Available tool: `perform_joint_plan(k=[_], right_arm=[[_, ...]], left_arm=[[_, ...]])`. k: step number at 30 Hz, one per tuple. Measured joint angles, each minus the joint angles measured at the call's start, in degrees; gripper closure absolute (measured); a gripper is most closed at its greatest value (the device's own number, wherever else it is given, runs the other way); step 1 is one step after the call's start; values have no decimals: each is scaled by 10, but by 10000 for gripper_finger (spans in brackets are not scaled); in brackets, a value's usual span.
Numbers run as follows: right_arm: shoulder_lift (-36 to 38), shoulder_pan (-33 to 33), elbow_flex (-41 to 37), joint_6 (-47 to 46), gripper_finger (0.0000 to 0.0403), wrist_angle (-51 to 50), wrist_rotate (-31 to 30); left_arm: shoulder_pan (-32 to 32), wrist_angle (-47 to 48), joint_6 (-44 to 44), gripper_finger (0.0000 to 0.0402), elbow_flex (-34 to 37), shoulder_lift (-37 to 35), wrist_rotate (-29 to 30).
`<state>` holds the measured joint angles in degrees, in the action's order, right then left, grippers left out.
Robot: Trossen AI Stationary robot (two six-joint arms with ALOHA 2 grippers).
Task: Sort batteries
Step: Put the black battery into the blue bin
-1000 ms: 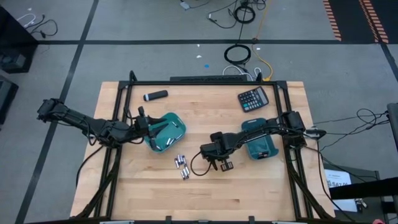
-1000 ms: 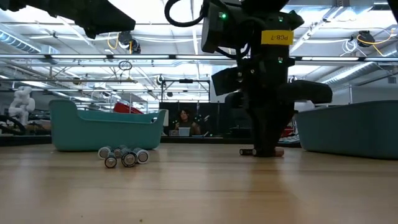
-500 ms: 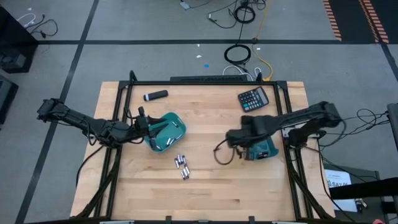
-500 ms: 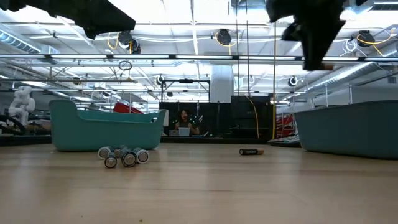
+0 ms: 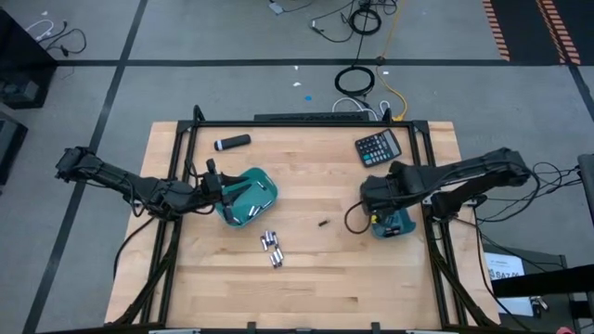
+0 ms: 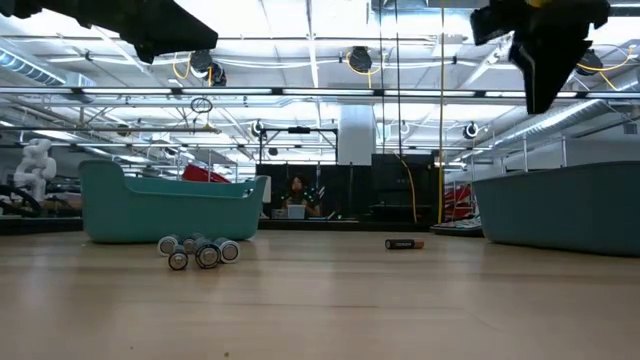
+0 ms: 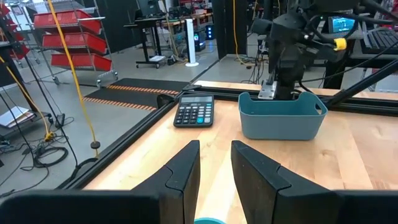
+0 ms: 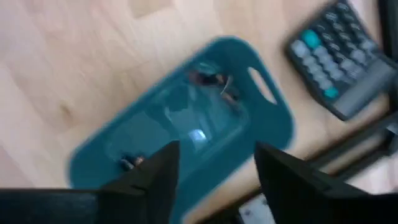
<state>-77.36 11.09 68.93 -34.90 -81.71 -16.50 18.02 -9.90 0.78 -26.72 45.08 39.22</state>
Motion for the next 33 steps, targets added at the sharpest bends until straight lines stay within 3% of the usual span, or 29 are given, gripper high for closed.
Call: perform_joint_plan(k=[4,9,20,33], right_arm=[[-14,10,6,70,181,143,2],[-83,14,7,197,203,288,21],[-238,-25,6,326,273,389,113],[-333,-55,7,384,280,448,153]], left_arm=[[0,-2,0,299,0,0,0],[0,-4,4,299,0,0,0],[0,-1,4,299,0,0,0],[0,2,3,299,0,0,0]])
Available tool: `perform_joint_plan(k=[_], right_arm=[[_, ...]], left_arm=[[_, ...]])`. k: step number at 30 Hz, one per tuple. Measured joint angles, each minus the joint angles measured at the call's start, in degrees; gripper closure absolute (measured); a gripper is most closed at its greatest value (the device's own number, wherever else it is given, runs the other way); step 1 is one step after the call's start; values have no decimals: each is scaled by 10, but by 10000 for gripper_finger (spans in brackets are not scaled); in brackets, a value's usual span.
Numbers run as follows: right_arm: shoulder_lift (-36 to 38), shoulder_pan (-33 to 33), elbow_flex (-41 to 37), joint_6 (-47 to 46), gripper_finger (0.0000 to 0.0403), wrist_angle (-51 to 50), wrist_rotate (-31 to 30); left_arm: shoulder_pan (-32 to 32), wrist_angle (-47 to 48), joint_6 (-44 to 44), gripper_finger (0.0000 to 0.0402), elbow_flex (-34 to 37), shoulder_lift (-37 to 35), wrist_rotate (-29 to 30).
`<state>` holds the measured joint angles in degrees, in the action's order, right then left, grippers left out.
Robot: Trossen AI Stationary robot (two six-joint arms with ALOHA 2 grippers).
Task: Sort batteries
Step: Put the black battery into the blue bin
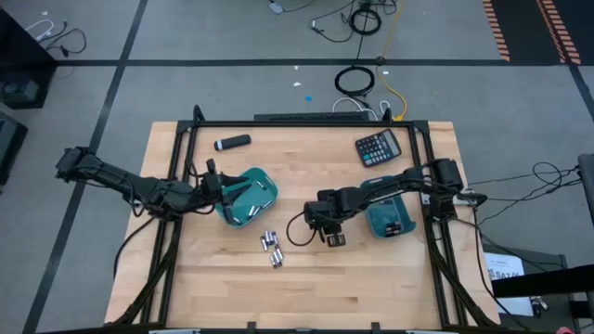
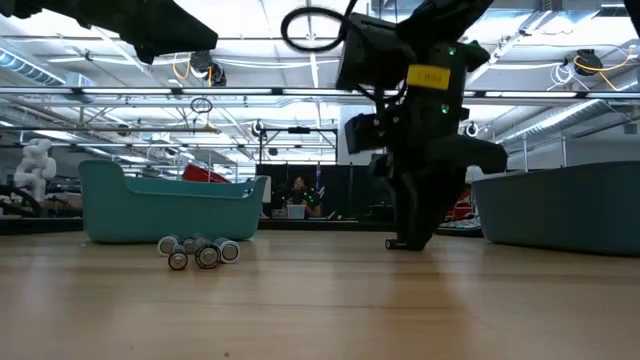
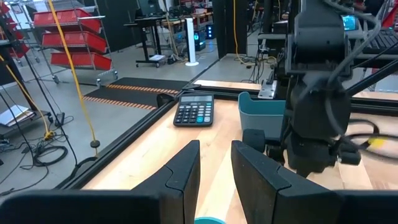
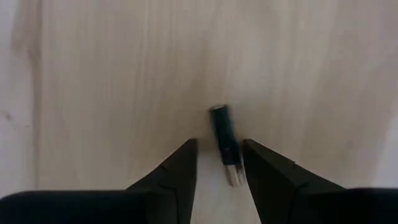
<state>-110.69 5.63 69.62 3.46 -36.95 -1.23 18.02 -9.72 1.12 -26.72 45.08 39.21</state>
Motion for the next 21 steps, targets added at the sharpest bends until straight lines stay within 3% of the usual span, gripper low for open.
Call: perform_joint_plan(k=[5,10,18,21], right_arm=[[-26,3,4,1,298,-10,2],[-24,13,4,-1,386,-30,-4],[54,26,-4,-37,398,-91,-2],[108,25,0,-62,400,-135,-55]], left_arm=[[0,2,-1,299,0,0,0],[0,5,-1,299,0,0,0],[0,4,1,299,0,0,0],[1,3,1,299,0,0,0]])
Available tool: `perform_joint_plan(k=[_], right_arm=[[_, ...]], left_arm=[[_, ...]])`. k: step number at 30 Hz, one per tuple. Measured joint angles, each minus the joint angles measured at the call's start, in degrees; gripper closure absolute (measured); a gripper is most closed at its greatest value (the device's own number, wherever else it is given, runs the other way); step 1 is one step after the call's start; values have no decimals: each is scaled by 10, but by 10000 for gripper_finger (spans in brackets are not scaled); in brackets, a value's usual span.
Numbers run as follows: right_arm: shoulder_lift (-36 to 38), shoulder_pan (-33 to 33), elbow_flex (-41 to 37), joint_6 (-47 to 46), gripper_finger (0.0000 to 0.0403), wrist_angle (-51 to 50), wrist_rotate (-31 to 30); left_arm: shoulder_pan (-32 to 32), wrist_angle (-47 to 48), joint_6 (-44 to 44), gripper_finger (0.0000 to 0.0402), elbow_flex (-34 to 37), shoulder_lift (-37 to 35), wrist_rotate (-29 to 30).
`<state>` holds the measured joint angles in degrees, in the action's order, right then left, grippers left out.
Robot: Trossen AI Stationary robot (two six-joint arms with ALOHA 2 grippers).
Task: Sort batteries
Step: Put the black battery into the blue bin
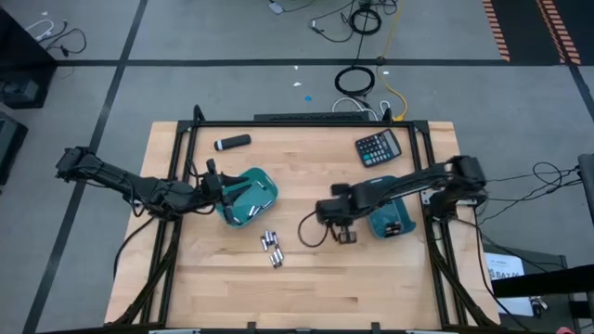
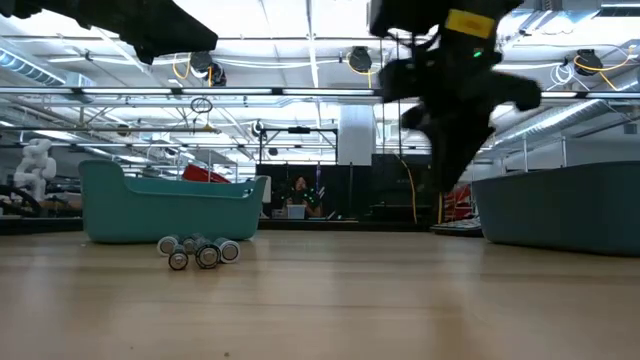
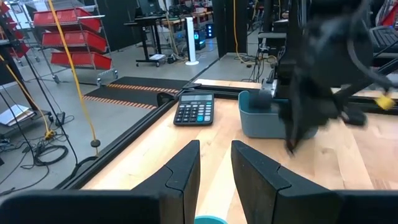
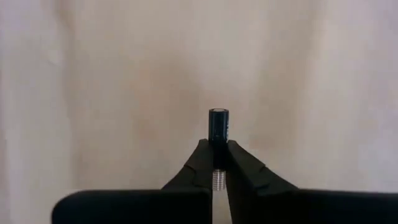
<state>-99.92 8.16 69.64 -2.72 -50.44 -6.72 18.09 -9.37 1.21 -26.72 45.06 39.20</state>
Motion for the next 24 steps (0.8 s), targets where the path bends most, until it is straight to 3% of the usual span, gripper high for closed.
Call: perform_joint_plan(k=[12,19,24], right_arm=[[185,0,-1,-135,401,-158,-100],[205,1,-1,-231,384,-284,-83],[204,3,-17,-259,373,-297,-59]], left_arm=[[1,0,0,299,0,0,0],[1,0,1,299,0,0,-8],[1,0,17,299,0,0,-36]])
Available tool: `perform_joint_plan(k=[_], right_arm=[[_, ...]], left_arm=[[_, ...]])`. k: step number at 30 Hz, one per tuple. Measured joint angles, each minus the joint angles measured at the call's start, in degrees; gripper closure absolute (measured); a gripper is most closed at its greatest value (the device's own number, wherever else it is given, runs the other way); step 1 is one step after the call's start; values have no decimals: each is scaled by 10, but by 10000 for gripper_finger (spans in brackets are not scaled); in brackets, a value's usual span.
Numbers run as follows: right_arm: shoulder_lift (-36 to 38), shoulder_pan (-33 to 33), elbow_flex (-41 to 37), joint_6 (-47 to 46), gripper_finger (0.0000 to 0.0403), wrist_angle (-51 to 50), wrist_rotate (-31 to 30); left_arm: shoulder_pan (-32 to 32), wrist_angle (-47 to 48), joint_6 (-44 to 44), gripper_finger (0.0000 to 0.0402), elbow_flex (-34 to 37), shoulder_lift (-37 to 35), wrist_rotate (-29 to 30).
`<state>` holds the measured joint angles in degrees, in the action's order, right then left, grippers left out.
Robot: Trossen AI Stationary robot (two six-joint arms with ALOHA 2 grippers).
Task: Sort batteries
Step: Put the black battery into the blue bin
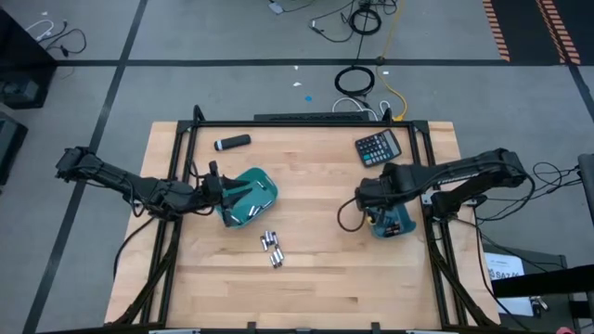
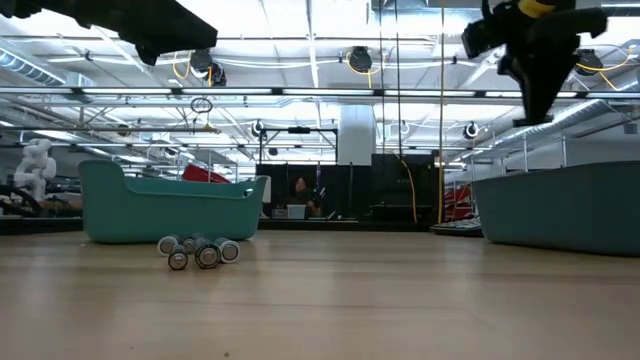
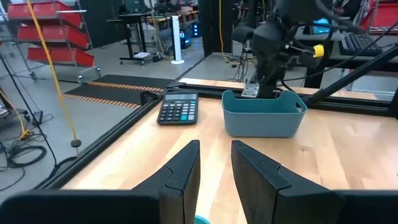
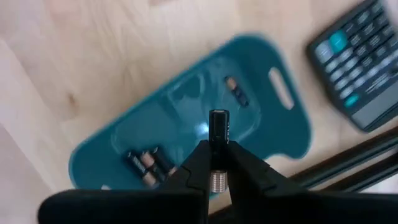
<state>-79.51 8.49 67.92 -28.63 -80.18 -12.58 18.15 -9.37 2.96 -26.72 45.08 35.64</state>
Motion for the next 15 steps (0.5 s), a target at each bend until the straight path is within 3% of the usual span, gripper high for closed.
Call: perform_joint_plan(k=[15], right_arm=[[0,0,-104,-39,336,44,39]], left_arm=[[0,0,24,299,0,0,0]])
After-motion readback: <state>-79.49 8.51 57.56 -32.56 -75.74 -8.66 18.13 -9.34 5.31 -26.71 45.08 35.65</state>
